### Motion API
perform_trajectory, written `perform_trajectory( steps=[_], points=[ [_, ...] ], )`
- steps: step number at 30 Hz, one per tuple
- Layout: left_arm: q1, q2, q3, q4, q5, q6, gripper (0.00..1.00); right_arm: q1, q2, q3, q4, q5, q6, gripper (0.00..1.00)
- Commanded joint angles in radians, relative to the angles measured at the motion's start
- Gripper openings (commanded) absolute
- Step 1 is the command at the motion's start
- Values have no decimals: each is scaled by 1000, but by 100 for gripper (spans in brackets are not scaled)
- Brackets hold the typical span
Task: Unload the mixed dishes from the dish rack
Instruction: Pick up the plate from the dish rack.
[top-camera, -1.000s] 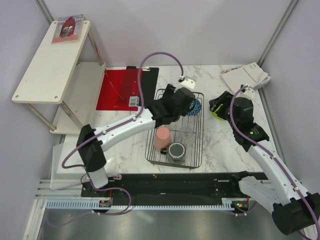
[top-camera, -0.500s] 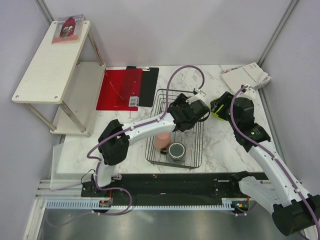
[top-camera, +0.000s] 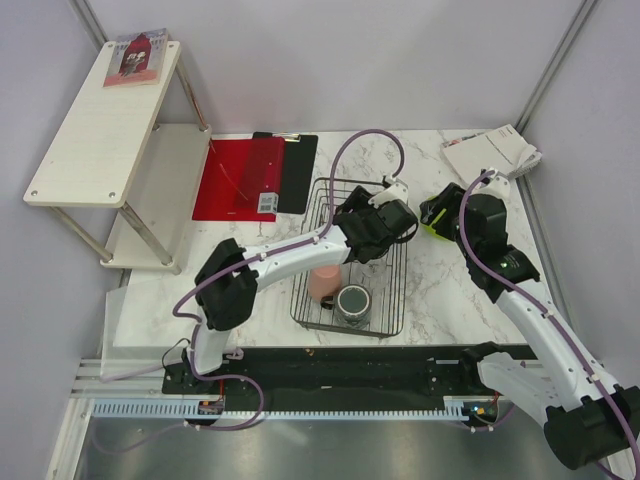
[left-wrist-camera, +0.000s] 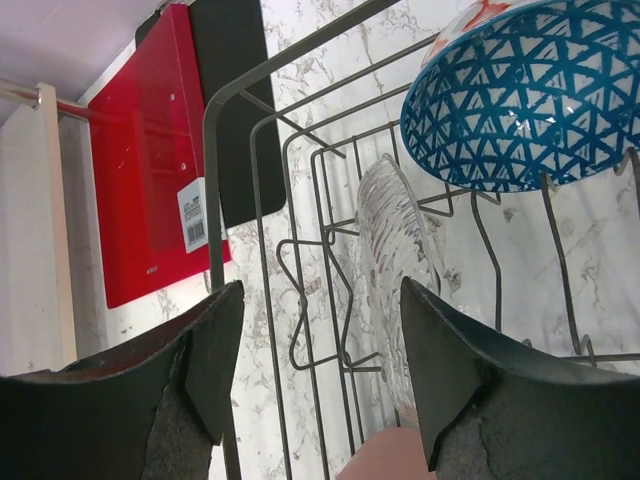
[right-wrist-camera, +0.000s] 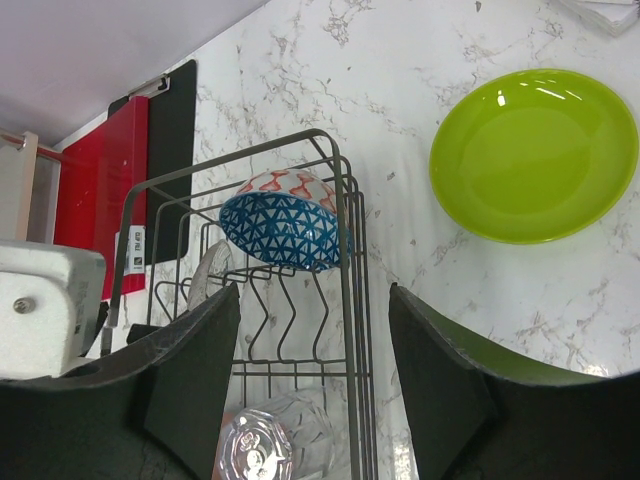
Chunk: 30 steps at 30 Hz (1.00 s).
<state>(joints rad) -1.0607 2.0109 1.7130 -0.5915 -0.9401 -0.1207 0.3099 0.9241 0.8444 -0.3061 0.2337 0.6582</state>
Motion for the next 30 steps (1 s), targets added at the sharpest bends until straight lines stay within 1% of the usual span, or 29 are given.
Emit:
perform_trajectory(
  steps=[1, 7, 11, 16, 22, 23, 25, 26, 28, 29, 30],
  points=[
    [-18, -64, -15, 1, 46, -80, 71, 1, 5, 7, 36, -1, -2, 68],
    [-61, -43, -19, -1, 46, -97, 72, 3, 2, 1, 41, -4, 0, 69],
    [-67, -12, -21, -10, 46, -111, 71, 1, -1, -11, 41, -5, 0, 69],
    [-64, 51, -15, -48, -11, -141, 68, 1, -2, -15, 39, -8, 1, 69],
    [-48, 71, -38, -53, -42, -191, 62, 1, -7, -19, 39, -4, 3, 68],
    [-45, 71, -41, -53, -43, -198, 59, 1, -7, -19, 39, -7, 1, 68],
    [-35, 65, -55, -53, -46, -224, 57, 1, -7, -19, 39, -5, 0, 68],
    [-32, 55, -62, -51, -48, -232, 52, 1, -8, -21, 41, -7, 3, 68],
    [-30, 43, -75, -51, -51, -246, 46, 1, -10, -24, 41, -4, 1, 68],
    [-30, 37, -76, -50, -55, -247, 39, 1, -8, -24, 41, -2, 3, 68],
    [-30, 34, -78, -51, -65, -247, 36, 3, -8, -25, 41, -4, 3, 67]
  ],
)
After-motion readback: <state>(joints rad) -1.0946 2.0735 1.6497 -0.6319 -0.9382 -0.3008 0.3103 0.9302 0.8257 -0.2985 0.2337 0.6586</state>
